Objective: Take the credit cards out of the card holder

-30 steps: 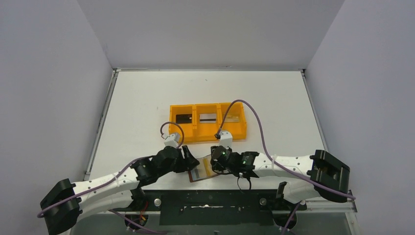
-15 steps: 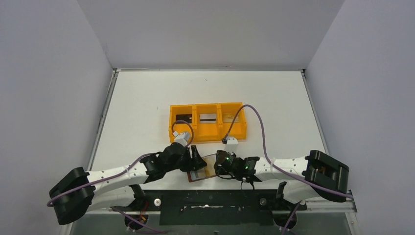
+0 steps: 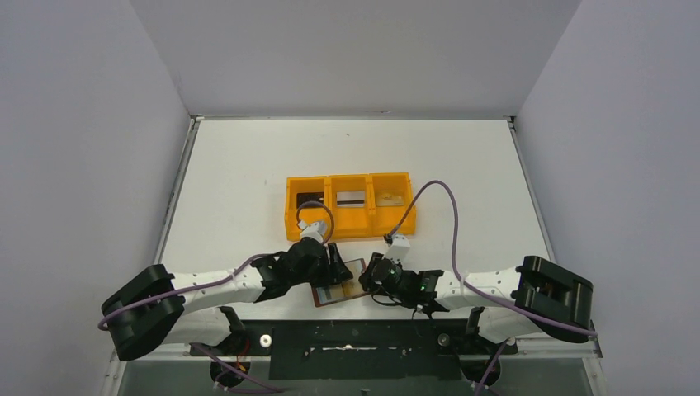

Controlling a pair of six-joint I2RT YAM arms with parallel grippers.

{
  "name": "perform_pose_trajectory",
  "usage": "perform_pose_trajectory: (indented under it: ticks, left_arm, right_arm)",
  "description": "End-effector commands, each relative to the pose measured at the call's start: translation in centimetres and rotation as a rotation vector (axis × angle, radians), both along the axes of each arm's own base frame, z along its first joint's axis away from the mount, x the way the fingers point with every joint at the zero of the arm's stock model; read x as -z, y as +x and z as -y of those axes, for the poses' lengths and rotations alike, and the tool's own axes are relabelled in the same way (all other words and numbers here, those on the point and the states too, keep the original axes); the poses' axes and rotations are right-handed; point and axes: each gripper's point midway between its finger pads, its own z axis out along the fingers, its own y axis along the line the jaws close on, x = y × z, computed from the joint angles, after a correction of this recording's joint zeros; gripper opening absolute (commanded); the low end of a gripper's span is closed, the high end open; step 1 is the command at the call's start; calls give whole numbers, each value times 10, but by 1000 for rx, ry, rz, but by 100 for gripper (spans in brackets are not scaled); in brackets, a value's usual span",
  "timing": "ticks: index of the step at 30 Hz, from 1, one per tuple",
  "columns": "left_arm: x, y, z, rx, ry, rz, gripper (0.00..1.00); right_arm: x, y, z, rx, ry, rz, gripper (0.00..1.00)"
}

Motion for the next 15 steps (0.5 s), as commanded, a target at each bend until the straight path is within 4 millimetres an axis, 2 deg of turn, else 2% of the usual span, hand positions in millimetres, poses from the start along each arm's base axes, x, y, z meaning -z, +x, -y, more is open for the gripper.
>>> perform_pose_trajectory:
  ticks: [1, 8, 15]
  left_arm:
    - [14, 1, -3, -63, 3, -24, 50]
    - [45, -4, -23, -112, 118, -49, 48]
    - [58, -6, -28, -137, 150, -71, 48]
  right_arm:
    - [25, -15, 16, -10, -65, -65, 26]
    - [25, -16, 15, -15, -61, -67, 26]
    - [26, -18, 12, -27, -50, -72, 26]
